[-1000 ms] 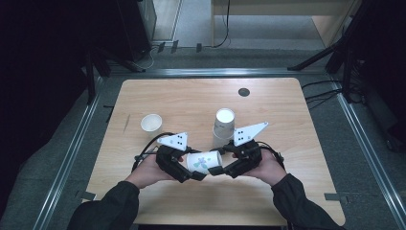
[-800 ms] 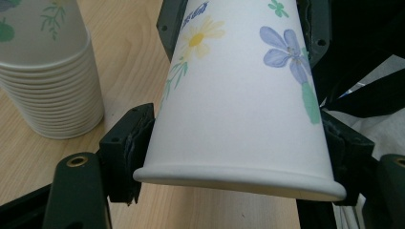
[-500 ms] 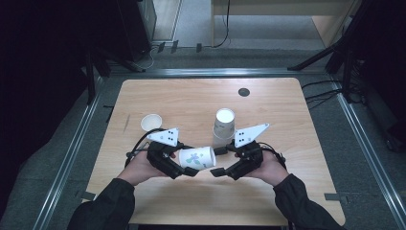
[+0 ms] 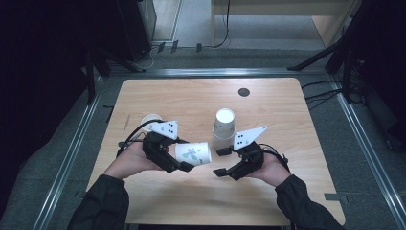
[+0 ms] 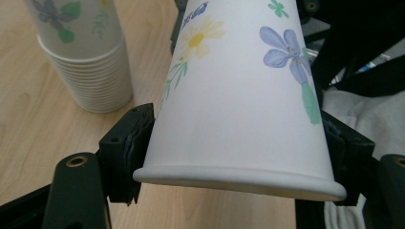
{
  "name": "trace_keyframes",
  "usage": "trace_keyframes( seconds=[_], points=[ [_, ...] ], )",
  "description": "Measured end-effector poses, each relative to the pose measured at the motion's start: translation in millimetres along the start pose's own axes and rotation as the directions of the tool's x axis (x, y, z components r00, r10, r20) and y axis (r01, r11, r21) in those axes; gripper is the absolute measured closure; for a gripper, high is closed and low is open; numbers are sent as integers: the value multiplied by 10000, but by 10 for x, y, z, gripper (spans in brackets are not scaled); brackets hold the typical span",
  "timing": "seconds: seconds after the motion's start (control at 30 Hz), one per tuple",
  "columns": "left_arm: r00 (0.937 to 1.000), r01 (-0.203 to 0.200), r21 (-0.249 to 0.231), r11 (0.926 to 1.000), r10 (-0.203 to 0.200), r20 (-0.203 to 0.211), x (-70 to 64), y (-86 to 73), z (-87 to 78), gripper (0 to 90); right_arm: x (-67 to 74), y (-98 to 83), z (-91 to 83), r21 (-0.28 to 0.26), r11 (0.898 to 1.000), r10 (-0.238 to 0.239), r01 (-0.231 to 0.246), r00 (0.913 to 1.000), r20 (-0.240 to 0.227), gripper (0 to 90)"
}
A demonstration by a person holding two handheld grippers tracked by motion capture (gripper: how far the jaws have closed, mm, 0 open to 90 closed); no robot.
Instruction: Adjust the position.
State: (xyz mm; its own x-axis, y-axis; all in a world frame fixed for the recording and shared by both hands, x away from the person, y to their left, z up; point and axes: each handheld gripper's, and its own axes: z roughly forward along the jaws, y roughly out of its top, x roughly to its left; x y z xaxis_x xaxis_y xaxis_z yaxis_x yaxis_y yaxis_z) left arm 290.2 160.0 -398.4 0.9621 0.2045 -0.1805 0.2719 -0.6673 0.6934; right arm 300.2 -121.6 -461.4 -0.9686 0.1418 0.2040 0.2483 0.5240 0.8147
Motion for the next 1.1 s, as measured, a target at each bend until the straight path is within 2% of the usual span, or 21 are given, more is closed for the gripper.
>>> trace_keyframes(
  seconds=[0.1, 0.2, 0.3, 0.4, 0.5, 0.63, 0.7, 0.77, 0.87, 0.93, 0.97, 1.0, 1.03, 1.1],
  points=[
    [9997, -234, 593, 9980, 238, -63, 33, 74, -8, 249, 15, -15, -31, -178, 9998, 85, -83, 9999, 92, 289],
    [9983, -433, 1209, 9917, 477, -336, 98, 192, 1, 249, 15, -13, -35, -256, 9996, 99, -96, 9999, 123, 289],
    [9959, -439, 1449, 9885, 547, -720, 128, 249, 37, 248, 12, -2, -25, -296, 9995, 122, -117, 9998, 180, 289],
    [9969, -531, 1538, 9867, 613, -492, 142, 247, 99, 249, 9, 0, -9, -295, 9995, 100, -94, 9998, 186, 289],
    [9962, -625, 2053, 9767, 737, -474, 122, 222, 163, 249, 4, 1, 11, -197, 9997, 133, -129, 9997, 221, 288],
    [9951, -784, 2757, 9580, 917, -357, 99, 181, 220, 248, 8, 10, 53, -68, 9999, 81, -80, 9998, 179, 276],
    [9963, -764, 2829, 9561, 844, -164, 97, 168, 234, 248, 14, 15, 80, 33, 9999, 95, -95, 9999, 134, 270],
    [9967, -733, 3024, 9504, 800, -100, 91, 159, 258, 248, 25, 14, 103, 114, 9999, 66, -66, 10000, 72, 269],
    [9966, -732, 3389, 9380, 814, -100, 87, 149, 301, 249, 57, 19, 138, 229, 9997, -72, 72, 10000, -3, 265],
    [9965, -733, 3715, 9255, 832, -105, 82, 140, 348, 248, 65, 20, 167, 326, 9994, -80, 80, 10000, -26, 261],
    [9966, -710, 3802, 9222, 815, -115, 79, 138, 364, 249, 65, 21, 183, 346, 9993, -101, 104, 9999, -74, 260],
    [9965, -736, 3952, 9156, 835, -79, 77, 136, 387, 248, 67, 22, 195, 378, 9992, -115, 117, 9999, -72, 258],
    [9969, -685, 4014, 9133, 782, -79, 72, 133, 402, 248, 72, 23, 218, 430, 9990, -125, 129, 9999, -82, 257],
    [9968, -685, 4273, 9015, 791, -71, 68, 133, 435, 248, 78, 26, 251, 520, 9985, -146, 150, 9998, -94, 255]
  ],
)
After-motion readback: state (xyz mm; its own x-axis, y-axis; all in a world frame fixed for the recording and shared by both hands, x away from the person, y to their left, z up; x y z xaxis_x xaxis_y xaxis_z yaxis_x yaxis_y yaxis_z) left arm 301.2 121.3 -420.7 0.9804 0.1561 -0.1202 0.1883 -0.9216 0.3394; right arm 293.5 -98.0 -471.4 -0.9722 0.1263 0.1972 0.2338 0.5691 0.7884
